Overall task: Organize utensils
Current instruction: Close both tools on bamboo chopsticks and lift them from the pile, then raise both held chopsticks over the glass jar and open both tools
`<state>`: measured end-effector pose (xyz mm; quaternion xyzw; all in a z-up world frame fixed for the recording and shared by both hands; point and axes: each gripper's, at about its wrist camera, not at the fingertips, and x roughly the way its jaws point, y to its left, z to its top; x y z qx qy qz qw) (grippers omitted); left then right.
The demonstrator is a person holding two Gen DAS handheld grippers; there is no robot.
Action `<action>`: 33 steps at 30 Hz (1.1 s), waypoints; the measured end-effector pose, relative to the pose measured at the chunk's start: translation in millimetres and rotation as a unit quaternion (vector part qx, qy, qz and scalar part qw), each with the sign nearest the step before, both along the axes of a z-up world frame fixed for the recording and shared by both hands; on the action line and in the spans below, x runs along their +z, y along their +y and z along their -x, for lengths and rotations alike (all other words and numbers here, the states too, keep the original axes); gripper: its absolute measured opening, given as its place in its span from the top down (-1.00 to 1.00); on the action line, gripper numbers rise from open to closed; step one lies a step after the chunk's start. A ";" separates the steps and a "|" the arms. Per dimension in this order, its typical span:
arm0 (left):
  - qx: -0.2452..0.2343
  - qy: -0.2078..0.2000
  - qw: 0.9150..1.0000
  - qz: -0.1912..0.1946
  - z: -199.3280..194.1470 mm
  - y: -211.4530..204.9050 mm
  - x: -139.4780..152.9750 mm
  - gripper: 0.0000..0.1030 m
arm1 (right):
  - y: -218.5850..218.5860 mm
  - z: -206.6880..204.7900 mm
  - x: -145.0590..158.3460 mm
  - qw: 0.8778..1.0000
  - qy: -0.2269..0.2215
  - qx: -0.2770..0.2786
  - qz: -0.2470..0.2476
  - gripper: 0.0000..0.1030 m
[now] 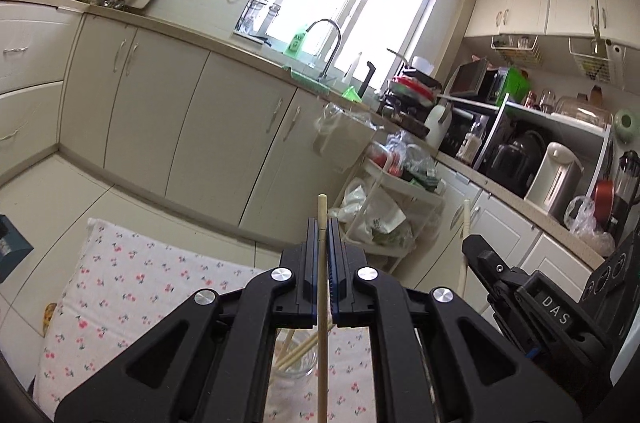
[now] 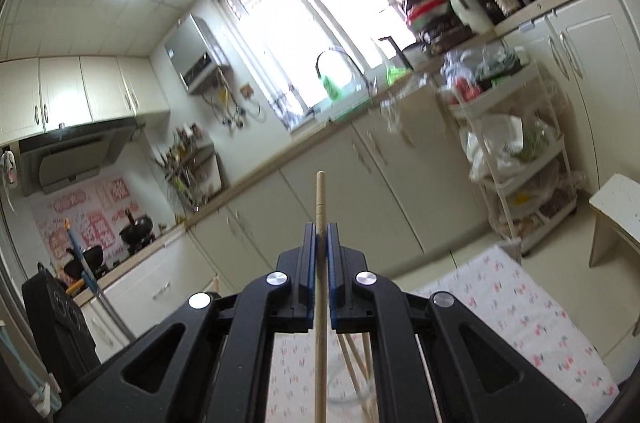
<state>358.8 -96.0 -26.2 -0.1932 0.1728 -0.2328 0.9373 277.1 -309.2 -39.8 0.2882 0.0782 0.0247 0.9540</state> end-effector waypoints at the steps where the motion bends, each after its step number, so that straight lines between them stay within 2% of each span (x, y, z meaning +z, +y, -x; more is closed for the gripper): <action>1: 0.001 -0.002 1.000 0.003 -3.7 -0.8 0.0 0.92 | 0.8 -4.6 1.2 1.000 -0.006 -0.005 0.001 0.88; 11: 0.021 -0.024 0.999 0.038 -42.6 -8.1 -2.0 0.92 | 13.3 -43.7 -4.8 0.999 -0.035 -0.024 0.018 0.88; 17: 0.046 -0.029 0.997 0.058 -68.3 -5.5 -13.7 0.92 | 20.8 -65.9 -17.2 0.998 -0.040 -0.023 0.033 0.88; 33: 0.081 -0.045 0.994 0.052 -96.9 -16.4 -49.1 0.92 | 31.2 -94.8 -55.2 0.997 -0.016 -0.011 0.069 0.88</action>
